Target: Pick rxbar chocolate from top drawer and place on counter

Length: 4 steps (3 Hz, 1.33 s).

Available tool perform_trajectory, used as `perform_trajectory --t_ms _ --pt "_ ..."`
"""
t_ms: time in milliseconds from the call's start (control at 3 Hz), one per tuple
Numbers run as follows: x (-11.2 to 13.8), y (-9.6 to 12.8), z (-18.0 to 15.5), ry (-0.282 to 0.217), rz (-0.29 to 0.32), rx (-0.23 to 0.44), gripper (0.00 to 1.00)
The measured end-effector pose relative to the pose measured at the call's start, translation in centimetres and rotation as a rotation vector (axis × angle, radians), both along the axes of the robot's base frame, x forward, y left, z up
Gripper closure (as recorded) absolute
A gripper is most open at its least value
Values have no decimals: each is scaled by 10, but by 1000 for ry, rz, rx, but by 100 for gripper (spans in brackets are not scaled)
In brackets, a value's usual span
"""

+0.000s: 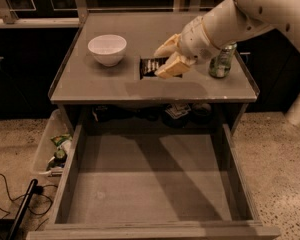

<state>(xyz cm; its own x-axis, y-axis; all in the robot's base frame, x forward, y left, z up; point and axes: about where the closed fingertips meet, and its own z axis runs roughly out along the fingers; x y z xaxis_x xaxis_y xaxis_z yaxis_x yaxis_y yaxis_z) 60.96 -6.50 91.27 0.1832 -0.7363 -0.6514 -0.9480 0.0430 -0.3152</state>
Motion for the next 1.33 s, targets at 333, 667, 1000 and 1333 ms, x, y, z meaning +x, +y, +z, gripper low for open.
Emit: perform_trajectory --t_ms 333,667,1000,1333 --pt "40 4 -5 3 -13 59 100" --pt "71 5 -20 29 -48 110 100" --pt "92 2 -34 70 -120 142 100" --pt "99 5 -52 115 -167 142 93"
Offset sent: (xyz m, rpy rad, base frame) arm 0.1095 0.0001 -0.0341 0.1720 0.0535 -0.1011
